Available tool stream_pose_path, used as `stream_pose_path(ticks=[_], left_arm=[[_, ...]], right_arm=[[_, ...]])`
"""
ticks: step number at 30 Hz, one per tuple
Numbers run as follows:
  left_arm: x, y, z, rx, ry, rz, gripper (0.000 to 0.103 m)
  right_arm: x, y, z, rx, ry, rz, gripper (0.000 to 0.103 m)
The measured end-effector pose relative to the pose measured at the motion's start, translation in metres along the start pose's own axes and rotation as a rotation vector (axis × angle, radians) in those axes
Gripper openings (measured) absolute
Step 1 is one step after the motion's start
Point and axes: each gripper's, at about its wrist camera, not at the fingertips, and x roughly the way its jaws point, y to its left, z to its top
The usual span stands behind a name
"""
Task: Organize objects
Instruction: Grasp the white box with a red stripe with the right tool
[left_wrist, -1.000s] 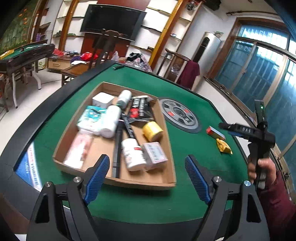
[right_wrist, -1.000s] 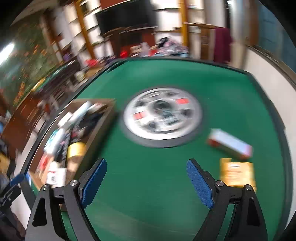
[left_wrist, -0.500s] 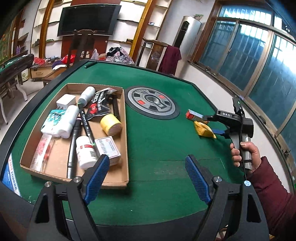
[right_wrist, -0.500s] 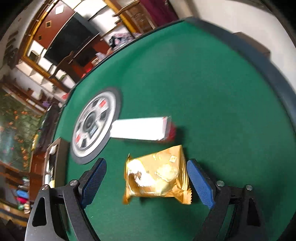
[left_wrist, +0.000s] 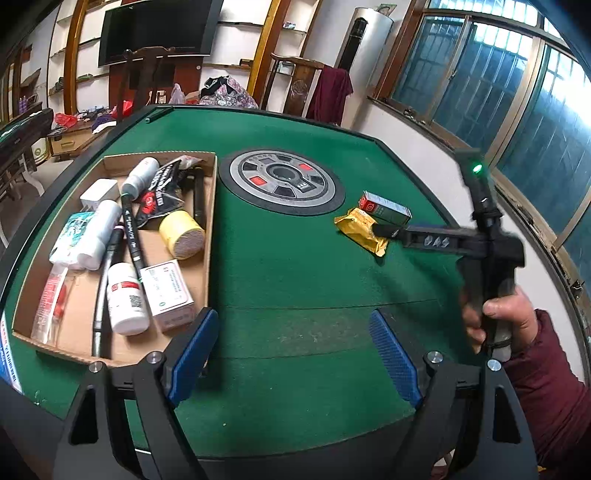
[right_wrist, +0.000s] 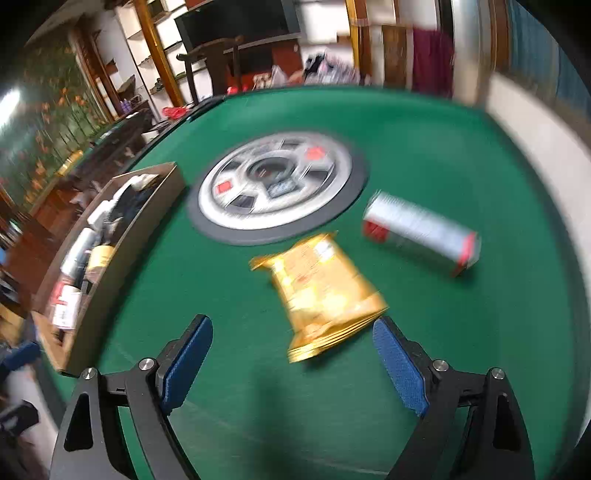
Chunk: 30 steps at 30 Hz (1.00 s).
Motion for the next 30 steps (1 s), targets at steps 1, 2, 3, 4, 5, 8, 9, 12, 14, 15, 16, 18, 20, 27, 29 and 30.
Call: stream_pose_path(ticks=[1, 2, 3, 4, 5, 8, 9, 12, 14, 15, 16, 18, 20, 27, 29, 30], left_arm=[[0.003, -0.002, 0.001, 0.001, 0.005, 0.005, 0.083], [0.007, -0.005, 0.003, 0.005, 0.011, 0.012, 0.083], [0.01, -0.008, 0.004, 0.012, 0.017, 0.018, 0.083], [0.015, -0.012, 0.005, 0.023, 0.023, 0.028, 0.083], [0.019, -0.017, 0.006, 0.038, 0.033, 0.047, 0.083], [0.032, -0.026, 0.006, 0.076, 0.064, 0.093, 0.083], [0.036, -0.028, 0.006, 0.085, 0.074, 0.105, 0.083], [0.046, -0.029, 0.006, 0.094, 0.099, 0.133, 0.083], [0.05, -0.028, 0.007, 0.091, 0.111, 0.146, 0.083], [0.052, -0.027, 0.007, 0.089, 0.115, 0.151, 0.083], [0.053, -0.027, 0.007, 0.087, 0.12, 0.155, 0.083], [0.057, -0.024, 0.008, 0.084, 0.131, 0.163, 0.083], [0.06, -0.024, 0.009, 0.083, 0.138, 0.166, 0.083], [0.066, -0.025, 0.01, 0.09, 0.15, 0.169, 0.083], [0.067, -0.025, 0.009, 0.091, 0.152, 0.169, 0.083], [0.067, -0.025, 0.009, 0.09, 0.153, 0.168, 0.083]], right_arm=[[-0.004, -0.005, 0.002, 0.001, -0.014, -0.014, 0.092], [-0.008, -0.017, 0.006, 0.015, -0.026, -0.022, 0.092], [-0.011, -0.032, 0.012, 0.047, -0.036, -0.033, 0.092], [-0.013, -0.042, 0.016, 0.067, -0.039, -0.042, 0.092], [-0.013, -0.052, 0.022, 0.091, -0.045, -0.056, 0.092], [-0.005, -0.077, 0.04, 0.096, -0.05, -0.109, 0.092], [0.001, -0.082, 0.046, 0.079, -0.044, -0.129, 0.092], [0.014, -0.089, 0.06, 0.033, -0.033, -0.165, 0.092], [0.022, -0.093, 0.067, 0.018, -0.021, -0.156, 0.092], [0.028, -0.095, 0.071, 0.011, -0.007, -0.149, 0.092], [0.034, -0.095, 0.074, 0.007, 0.003, -0.145, 0.092], [0.047, -0.098, 0.078, 0.003, 0.04, -0.132, 0.092], [0.055, -0.097, 0.077, -0.002, 0.071, -0.133, 0.093], [0.06, -0.108, 0.076, 0.07, 0.099, -0.04, 0.093], [0.061, -0.107, 0.073, 0.083, 0.113, -0.012, 0.093], [0.061, -0.107, 0.07, 0.088, 0.122, 0.001, 0.093]])
